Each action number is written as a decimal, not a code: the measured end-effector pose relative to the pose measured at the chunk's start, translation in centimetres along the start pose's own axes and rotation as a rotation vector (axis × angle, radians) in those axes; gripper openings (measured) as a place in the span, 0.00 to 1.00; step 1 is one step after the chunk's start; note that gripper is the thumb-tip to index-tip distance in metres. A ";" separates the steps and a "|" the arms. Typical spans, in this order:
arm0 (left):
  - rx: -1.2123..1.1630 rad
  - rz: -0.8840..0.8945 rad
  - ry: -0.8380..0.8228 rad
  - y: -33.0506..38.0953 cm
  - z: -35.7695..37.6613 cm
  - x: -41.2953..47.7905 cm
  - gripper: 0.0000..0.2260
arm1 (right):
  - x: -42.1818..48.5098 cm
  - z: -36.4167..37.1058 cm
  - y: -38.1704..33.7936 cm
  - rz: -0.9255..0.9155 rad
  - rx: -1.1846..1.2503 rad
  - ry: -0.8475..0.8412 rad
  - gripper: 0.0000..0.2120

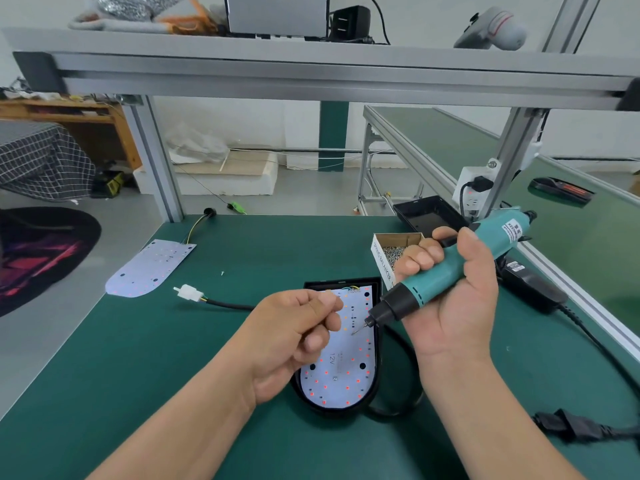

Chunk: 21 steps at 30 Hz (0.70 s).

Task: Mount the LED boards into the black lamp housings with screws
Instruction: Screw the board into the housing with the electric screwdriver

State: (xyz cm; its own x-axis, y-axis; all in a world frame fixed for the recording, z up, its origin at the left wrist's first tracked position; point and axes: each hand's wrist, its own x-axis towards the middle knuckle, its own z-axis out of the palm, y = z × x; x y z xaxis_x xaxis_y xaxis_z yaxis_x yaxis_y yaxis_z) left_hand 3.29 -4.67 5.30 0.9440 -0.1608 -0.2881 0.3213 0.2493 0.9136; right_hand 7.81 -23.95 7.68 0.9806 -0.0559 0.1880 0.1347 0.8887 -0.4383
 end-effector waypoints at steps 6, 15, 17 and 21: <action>0.018 -0.027 -0.135 -0.4 0.2 -0.2 0.09 | 0.3 -0.2 0.0 -0.050 -0.029 0.063 0.10; -0.038 -0.006 -0.075 -0.5 -0.1 0.4 0.10 | 0.8 -1.0 0.1 -0.052 -0.032 0.110 0.08; -0.080 -0.013 -0.091 -0.5 -0.3 0.4 0.11 | 0.7 -1.0 0.1 -0.053 -0.036 0.096 0.08; -0.110 -0.013 -0.125 -0.1 -0.5 0.3 0.13 | 0.6 -0.9 0.1 -0.046 -0.041 0.063 0.07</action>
State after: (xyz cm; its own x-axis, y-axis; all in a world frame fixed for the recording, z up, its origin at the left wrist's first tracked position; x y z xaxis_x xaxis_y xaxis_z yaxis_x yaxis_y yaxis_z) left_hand 3.52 -4.25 4.95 0.9252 -0.2803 -0.2557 0.3463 0.3484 0.8710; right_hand 8.53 -24.34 6.97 0.9801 -0.1254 0.1537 0.1838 0.8654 -0.4662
